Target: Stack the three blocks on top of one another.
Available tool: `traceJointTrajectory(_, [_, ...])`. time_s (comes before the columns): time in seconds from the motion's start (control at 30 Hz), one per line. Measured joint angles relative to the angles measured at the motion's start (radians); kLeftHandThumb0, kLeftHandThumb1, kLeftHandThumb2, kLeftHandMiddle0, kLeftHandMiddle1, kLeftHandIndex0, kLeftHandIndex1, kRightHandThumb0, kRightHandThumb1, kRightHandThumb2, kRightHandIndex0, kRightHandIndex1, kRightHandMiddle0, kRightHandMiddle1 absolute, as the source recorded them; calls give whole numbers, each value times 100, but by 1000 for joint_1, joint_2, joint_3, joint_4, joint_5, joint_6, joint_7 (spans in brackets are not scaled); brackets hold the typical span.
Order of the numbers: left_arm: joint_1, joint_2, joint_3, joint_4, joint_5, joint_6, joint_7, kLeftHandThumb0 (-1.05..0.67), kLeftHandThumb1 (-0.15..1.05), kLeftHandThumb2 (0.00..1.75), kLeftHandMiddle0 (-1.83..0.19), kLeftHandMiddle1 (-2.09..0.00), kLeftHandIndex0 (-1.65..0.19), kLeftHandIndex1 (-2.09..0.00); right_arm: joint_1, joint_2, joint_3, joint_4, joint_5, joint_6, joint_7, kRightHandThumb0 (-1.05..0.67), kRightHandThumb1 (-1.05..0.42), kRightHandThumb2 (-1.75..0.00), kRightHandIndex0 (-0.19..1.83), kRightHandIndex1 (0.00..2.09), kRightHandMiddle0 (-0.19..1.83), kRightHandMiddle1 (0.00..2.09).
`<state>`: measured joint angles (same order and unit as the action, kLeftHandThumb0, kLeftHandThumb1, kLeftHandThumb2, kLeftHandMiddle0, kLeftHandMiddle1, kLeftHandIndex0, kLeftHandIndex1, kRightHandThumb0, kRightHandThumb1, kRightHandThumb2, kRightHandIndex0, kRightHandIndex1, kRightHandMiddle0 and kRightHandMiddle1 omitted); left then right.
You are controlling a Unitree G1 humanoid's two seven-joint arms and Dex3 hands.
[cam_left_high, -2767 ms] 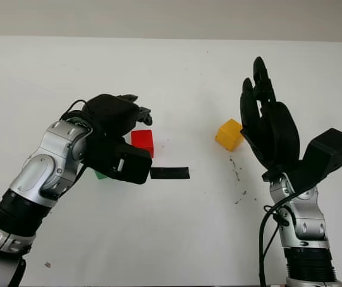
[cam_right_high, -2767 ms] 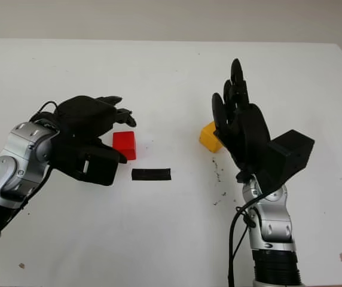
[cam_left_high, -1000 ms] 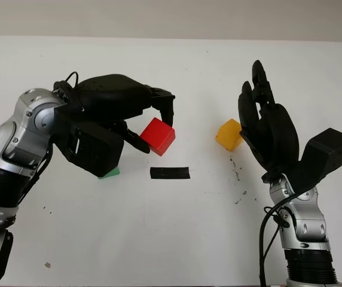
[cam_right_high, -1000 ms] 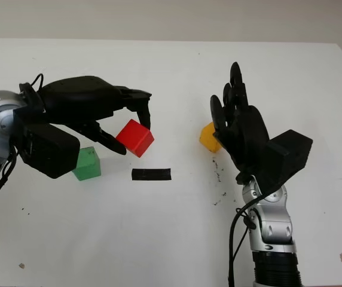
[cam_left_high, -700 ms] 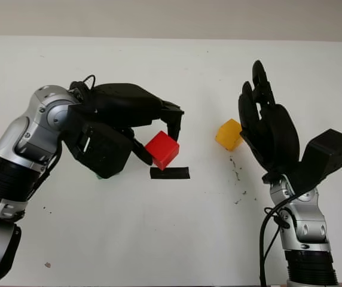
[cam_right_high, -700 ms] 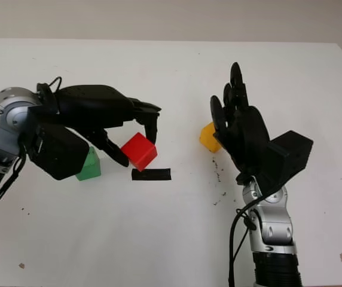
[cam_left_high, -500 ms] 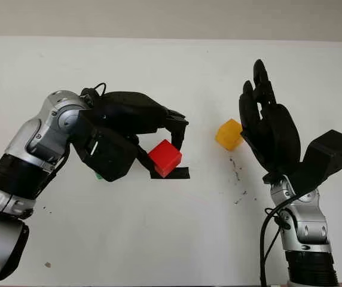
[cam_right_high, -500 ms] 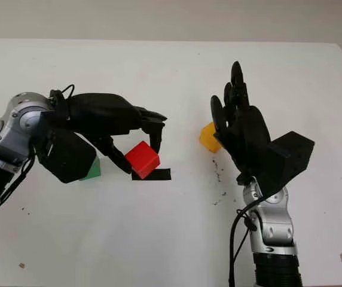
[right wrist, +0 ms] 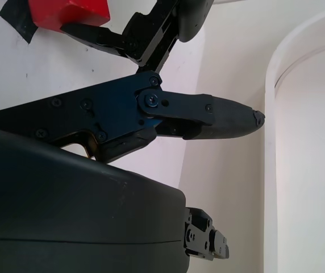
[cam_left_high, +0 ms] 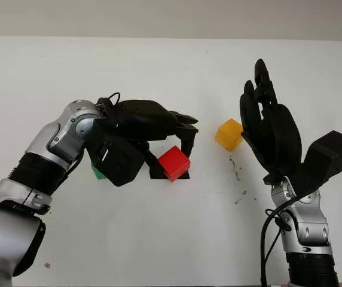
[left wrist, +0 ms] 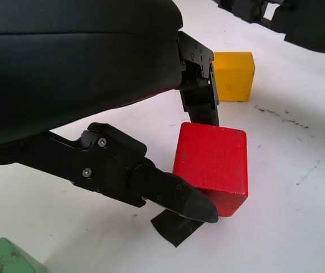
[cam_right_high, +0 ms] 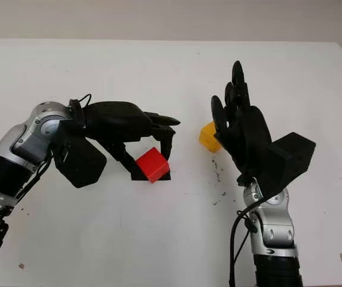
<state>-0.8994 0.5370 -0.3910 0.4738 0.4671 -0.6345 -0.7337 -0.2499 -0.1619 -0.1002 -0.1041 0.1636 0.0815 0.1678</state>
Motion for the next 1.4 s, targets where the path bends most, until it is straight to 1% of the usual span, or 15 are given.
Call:
traceJointTrajectory(0.23, [-7, -6, -1, 30, 10, -15, 1, -50, 101, 5, -1, -5, -31, -163, 3, 0, 0, -17, -4, 4, 0, -76, -105, -50, -19, 0, -19, 0])
traceJointTrajectory(0.6, [-10, -6, -8, 42, 31, -25, 1, -48, 100, 5, -2, -5, -33, -159, 3, 0, 0, -17, -8, 4, -1, -76, -105, -51, -19, 0, -19, 0])
traceJointTrajectory(0.63, [-10, -5, -8, 42, 31, -23, 1, -52, 99, 5, -1, -5, -31, -154, 3, 0, 0, -17, -8, 4, -2, -76, -105, -50, -19, 0, -19, 0])
traceJointTrajectory(0.7, [-10, -5, -8, 40, 38, -14, 0, -58, 96, 5, 3, -4, -26, -136, 3, 0, 0, -17, -9, 4, -4, -76, -105, -50, -19, 0, -19, 0])
traceJointTrajectory(0.73, [-10, -4, -8, 37, 44, -7, 0, -60, 94, 5, 5, -4, -25, -124, 3, 0, 0, -17, -9, 4, -4, -77, -105, -50, -19, 0, -19, 0])
traceJointTrajectory(0.77, [-10, -2, -8, 31, 52, -3, 1, -63, 92, 5, 8, -5, -24, -107, 3, 0, 0, -17, -10, 4, -4, -77, -105, -51, -19, 0, -19, 0])
traceJointTrajectory(0.8, [-11, -1, -8, 26, 58, -2, 1, -64, 92, 5, 10, -5, -24, -95, 3, 0, 0, -17, -11, 4, -4, -77, -105, -51, -19, 0, -19, 0])
traceJointTrajectory(0.87, [-13, 2, -9, 20, 71, -3, 1, -67, 91, 5, 15, -5, -19, -75, 3, 0, 0, -17, -12, 4, -4, -76, -105, -51, -19, 0, -19, 0])
traceJointTrajectory(0.9, [-15, 4, -9, 19, 76, -6, 3, -68, 91, 5, 16, -4, -16, -70, 3, 0, 0, -17, -12, 4, -3, -76, -105, -51, -19, 0, -19, 0])
traceJointTrajectory(0.97, [-24, 10, -12, 19, 88, -18, 11, -69, 92, 6, 19, -4, -11, -62, 3, 0, 0, -17, -12, 4, -3, -76, -105, -51, -19, 0, -19, 0])
traceJointTrajectory(1.07, [-41, 13, -16, 20, 98, -32, 22, -69, 92, 5, 19, -3, -10, -54, 3, 0, 0, -16, -11, 4, 1, -76, -105, -50, -19, 0, -19, 0])
traceJointTrajectory(1.27, [-48, 22, -17, 17, 106, -34, 29, -71, 92, 5, 19, -2, -11, -52, 3, 0, 0, -12, -6, 3, 4, -76, -105, -49, -19, 0, -19, 0])
traceJointTrajectory(1.4, [-48, 40, -16, -12, 84, -24, 6, -69, 92, 5, 19, -2, -6, -48, 3, 0, 0, -11, -5, 3, 12, -77, -105, -49, -19, 0, -19, 0])
